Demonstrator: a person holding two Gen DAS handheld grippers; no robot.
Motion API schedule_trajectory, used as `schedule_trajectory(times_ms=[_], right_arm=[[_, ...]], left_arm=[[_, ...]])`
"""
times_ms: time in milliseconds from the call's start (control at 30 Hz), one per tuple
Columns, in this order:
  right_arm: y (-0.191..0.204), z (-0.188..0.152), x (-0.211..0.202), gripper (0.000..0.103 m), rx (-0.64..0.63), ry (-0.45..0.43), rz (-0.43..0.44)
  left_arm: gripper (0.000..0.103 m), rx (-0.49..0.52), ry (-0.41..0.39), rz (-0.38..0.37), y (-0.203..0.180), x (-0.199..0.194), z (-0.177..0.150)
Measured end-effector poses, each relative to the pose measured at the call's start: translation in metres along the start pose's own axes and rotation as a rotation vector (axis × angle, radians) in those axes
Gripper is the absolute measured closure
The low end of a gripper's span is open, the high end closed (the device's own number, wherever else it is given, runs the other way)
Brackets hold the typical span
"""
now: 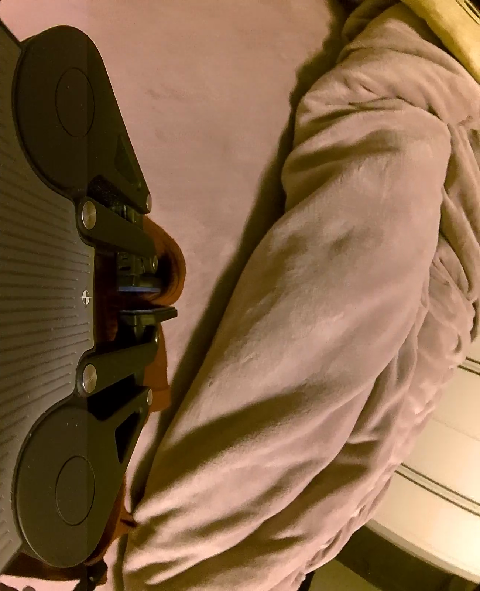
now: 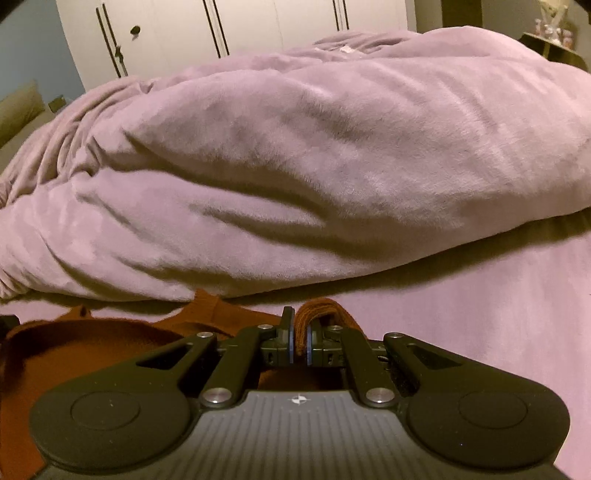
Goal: Fold small clothes
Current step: 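Lay the hem down on the collar and open both tools, then move the left tool to a side edge of the folded cardigan and grasp it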
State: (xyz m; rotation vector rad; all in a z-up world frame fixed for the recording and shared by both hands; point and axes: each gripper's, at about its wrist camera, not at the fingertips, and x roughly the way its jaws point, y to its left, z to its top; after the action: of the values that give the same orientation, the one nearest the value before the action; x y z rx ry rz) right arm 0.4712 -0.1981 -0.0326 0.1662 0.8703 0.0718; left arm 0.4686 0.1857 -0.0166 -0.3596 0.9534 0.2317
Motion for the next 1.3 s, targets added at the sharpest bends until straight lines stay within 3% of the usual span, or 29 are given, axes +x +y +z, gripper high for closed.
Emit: schedule_trajectory(times_ms=[67,100,133,167,300,433,600,700,733,800,900,1133,1300], right_arm=[[-0.001,-0.002,-0.001,0.094,-0.010,-0.016,-0.020],[-0.002,-0.002,-0.005,0.083,-0.016,-0.031,-0.044],[-0.004,-0.003,-0.012,0.072,-0.012,-0.051,-0.051],[-0.007,-0.004,-0.022,0.068,0.002,-0.073,-0.045],[-0.009,-0.033,-0.073,0.064,0.030,-0.112,0.020],[0.027,-0.083,-0.105,0.064,-0.058,-0.047,0.174],[0.072,-0.123,-0.099,0.067,-0.091,0.042,0.378],[0.073,-0.130,-0.081,0.073,-0.100,0.052,0.308],[0.066,-0.130,-0.077,0.084,-0.069,0.052,0.309],[0.046,-0.130,-0.074,0.094,0.001,0.053,0.329],[0.018,-0.131,-0.074,0.102,0.052,0.043,0.332],[-0.036,-0.131,-0.084,0.103,0.143,0.015,0.287],[-0.069,-0.135,-0.098,0.101,0.202,0.013,0.207]], left_arm=[[0.078,0.011,-0.008,0.027,-0.002,0.000,-0.004],[0.068,0.014,-0.018,0.034,-0.002,-0.003,-0.006],[0.046,0.013,-0.028,0.038,-0.002,-0.010,-0.011],[0.039,0.004,-0.036,0.035,0.000,-0.018,-0.016],[0.030,-0.067,-0.052,-0.039,0.014,-0.059,-0.059],[0.031,-0.127,0.010,-0.080,0.017,-0.090,-0.115],[0.031,-0.122,0.006,-0.146,0.001,-0.091,-0.142],[0.035,-0.106,0.024,-0.084,0.000,-0.071,-0.143],[0.035,-0.105,0.024,-0.083,0.003,-0.066,-0.143],[0.038,-0.069,0.018,-0.072,0.005,-0.063,-0.141],[0.042,-0.028,0.008,-0.064,0.007,-0.062,-0.146],[0.058,-0.030,-0.010,-0.072,0.023,-0.067,-0.150],[0.067,-0.110,0.005,-0.081,0.046,-0.076,-0.142]])
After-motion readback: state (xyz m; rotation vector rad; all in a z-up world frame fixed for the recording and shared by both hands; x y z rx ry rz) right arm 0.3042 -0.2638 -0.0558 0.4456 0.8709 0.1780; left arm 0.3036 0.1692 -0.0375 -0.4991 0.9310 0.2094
